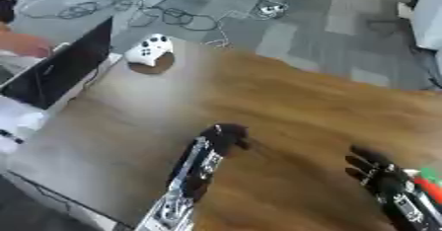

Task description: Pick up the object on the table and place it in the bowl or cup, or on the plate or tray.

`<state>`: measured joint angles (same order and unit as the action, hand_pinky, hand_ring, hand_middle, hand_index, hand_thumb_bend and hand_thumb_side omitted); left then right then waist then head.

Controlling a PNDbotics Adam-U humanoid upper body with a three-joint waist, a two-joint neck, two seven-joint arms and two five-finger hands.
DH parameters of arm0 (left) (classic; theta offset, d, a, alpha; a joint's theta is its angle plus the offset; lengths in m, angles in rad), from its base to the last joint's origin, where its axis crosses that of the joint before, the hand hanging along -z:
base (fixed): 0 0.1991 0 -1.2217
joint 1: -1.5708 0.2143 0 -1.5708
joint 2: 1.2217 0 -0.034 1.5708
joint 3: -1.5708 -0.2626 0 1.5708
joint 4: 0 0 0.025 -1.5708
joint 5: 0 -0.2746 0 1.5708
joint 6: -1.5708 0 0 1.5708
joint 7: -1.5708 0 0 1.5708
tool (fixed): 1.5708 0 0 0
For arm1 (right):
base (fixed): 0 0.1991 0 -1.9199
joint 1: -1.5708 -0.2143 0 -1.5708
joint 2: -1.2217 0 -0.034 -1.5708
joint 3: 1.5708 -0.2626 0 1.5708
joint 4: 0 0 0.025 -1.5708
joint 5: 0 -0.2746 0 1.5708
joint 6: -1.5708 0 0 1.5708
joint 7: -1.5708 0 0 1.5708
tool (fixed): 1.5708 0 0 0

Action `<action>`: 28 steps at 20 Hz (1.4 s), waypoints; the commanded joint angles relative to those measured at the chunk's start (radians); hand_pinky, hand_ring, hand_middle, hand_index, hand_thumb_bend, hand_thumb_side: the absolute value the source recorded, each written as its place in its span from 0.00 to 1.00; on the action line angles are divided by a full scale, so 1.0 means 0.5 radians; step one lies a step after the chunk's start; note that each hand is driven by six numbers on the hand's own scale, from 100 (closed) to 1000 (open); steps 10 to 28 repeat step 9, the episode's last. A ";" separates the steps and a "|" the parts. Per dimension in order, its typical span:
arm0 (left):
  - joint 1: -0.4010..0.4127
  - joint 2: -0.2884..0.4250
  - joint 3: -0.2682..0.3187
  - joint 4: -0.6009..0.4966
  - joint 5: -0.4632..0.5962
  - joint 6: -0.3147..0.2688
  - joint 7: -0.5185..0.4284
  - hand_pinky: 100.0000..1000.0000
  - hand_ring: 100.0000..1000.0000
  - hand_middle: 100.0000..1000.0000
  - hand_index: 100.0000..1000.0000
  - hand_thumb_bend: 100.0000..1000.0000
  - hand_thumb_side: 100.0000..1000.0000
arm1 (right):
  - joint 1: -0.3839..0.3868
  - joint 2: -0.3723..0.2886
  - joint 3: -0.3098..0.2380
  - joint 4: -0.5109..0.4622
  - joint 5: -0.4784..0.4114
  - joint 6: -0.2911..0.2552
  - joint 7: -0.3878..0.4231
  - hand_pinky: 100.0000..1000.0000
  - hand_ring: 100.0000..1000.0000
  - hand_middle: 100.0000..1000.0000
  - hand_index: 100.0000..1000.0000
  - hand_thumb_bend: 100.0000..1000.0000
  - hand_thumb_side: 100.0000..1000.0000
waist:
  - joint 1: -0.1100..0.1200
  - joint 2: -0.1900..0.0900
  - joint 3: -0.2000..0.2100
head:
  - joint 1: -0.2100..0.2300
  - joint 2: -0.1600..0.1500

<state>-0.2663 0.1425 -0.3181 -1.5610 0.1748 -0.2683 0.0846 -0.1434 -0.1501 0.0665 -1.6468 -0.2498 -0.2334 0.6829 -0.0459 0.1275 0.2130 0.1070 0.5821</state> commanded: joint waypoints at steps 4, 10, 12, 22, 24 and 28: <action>0.005 -0.021 -0.014 -0.015 -0.029 -0.010 -0.013 0.83 0.53 0.53 0.65 0.50 0.74 | -0.044 -0.004 0.013 -0.055 -0.026 0.019 0.012 0.99 1.00 1.00 1.00 0.00 0.57 | 0.010 -0.022 -0.030 | -0.062 0.006; 0.018 -0.031 -0.015 -0.010 -0.039 -0.011 -0.012 0.83 0.53 0.53 0.66 0.50 0.74 | -0.063 0.001 0.032 -0.059 -0.046 0.036 0.031 0.99 1.00 1.00 1.00 0.00 0.59 | 0.017 -0.025 -0.050 | -0.094 0.048; 0.018 -0.031 -0.015 -0.010 -0.039 -0.011 -0.012 0.83 0.53 0.53 0.66 0.50 0.74 | -0.063 0.001 0.032 -0.059 -0.046 0.036 0.031 0.99 1.00 1.00 1.00 0.00 0.59 | 0.017 -0.025 -0.050 | -0.094 0.048; 0.018 -0.031 -0.015 -0.010 -0.039 -0.011 -0.012 0.83 0.53 0.53 0.66 0.50 0.74 | -0.063 0.001 0.032 -0.059 -0.046 0.036 0.031 0.99 1.00 1.00 1.00 0.00 0.59 | 0.017 -0.025 -0.050 | -0.094 0.048; 0.018 -0.031 -0.015 -0.010 -0.039 -0.011 -0.012 0.83 0.53 0.53 0.66 0.50 0.74 | -0.063 0.001 0.032 -0.059 -0.046 0.036 0.031 0.99 1.00 1.00 1.00 0.00 0.59 | 0.017 -0.025 -0.050 | -0.094 0.048; 0.018 -0.031 -0.015 -0.010 -0.039 -0.011 -0.012 0.83 0.53 0.53 0.66 0.50 0.74 | -0.063 0.001 0.032 -0.059 -0.046 0.036 0.031 0.99 1.00 1.00 1.00 0.00 0.59 | 0.017 -0.025 -0.050 | -0.094 0.048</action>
